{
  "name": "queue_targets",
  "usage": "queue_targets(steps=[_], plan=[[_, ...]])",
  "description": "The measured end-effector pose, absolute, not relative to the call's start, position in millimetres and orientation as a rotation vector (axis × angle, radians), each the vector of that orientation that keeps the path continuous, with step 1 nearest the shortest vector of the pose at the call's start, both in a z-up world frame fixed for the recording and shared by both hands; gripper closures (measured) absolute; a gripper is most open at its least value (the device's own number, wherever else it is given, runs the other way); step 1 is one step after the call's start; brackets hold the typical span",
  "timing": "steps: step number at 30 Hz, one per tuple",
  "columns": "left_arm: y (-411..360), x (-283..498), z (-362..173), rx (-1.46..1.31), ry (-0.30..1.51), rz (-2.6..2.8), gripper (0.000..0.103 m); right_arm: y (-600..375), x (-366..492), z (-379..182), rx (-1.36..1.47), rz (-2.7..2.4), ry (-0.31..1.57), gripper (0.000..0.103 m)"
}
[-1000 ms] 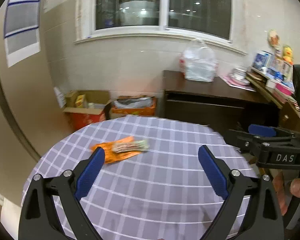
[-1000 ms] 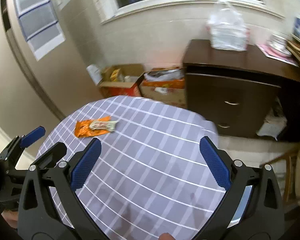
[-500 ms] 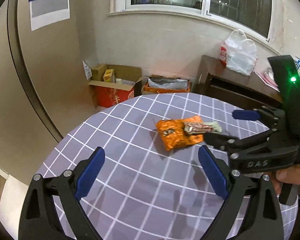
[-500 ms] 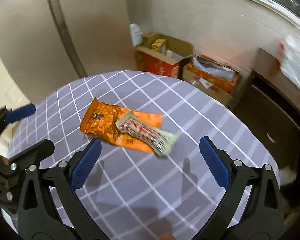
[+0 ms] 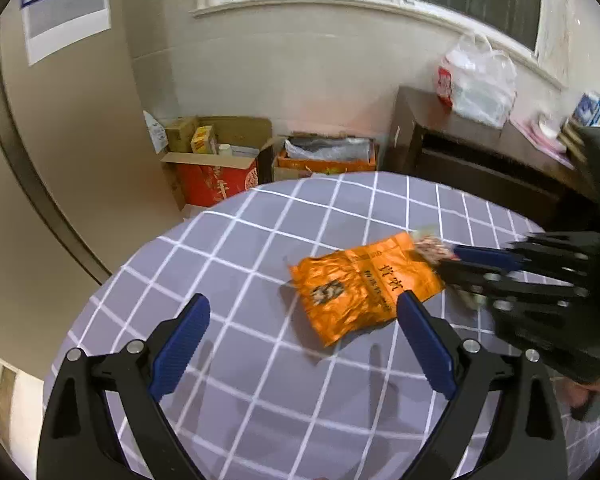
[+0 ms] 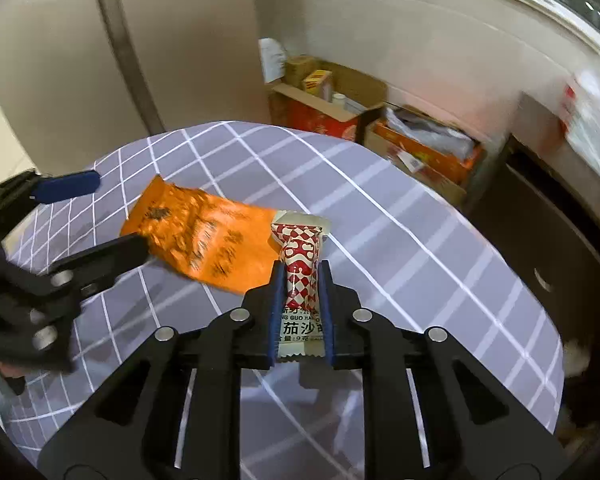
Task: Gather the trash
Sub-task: 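Grasp the orange wrapper with the left tool while the right tool grasps the striped snack bar, then carry the orange wrapper and snack bar to the blue wastebasket and open both tools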
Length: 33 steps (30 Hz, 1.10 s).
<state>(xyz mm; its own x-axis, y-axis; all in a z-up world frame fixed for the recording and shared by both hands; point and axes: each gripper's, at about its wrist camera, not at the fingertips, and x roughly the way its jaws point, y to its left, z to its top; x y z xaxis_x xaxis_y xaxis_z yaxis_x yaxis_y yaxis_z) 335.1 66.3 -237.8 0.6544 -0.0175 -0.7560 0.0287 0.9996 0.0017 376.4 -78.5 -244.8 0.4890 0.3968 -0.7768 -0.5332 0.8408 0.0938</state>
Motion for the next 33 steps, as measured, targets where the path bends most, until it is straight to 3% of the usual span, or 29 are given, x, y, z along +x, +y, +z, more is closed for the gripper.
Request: queue_targets(steps=[6, 7, 8, 9, 10, 13, 33], plan=[[53.9, 353.2, -252.6, 0.017, 0.892, -0.045, 0.015, -125.9, 353.0, -238.9, -0.048, 0.503, 0.892, 0.087], [53.1, 353.8, -254.9, 0.007, 0.898, -0.055, 0.031, -131.1, 349.3, -236.3, -0.033, 0.498, 0.889, 0.087], [50.5, 354.7, -256.7, 0.014, 0.905, -0.048, 0.033, -140.5, 343.0, -232.2, -0.002, 0.49, 0.88, 0.087], [47.4, 352.7, -254.4, 0.019, 0.897, -0.06, 0.049, -145.7, 339.3, -229.2, 0.012, 0.486, 0.874, 0.087], [46.1, 351.3, -252.6, 0.009, 0.891, -0.073, 0.056, -149.6, 336.1, -226.0, 0.02, 0.483, 0.869, 0.087], [43.7, 345.6, -249.9, -0.02, 0.881, -0.088, 0.065, -160.4, 324.6, -216.6, 0.043, 0.473, 0.849, 0.087], [2.2, 241.5, -186.6, -0.015, 0.729, -0.166, 0.067, -225.6, 243.7, -161.9, 0.155, 0.389, 0.71, 0.087]])
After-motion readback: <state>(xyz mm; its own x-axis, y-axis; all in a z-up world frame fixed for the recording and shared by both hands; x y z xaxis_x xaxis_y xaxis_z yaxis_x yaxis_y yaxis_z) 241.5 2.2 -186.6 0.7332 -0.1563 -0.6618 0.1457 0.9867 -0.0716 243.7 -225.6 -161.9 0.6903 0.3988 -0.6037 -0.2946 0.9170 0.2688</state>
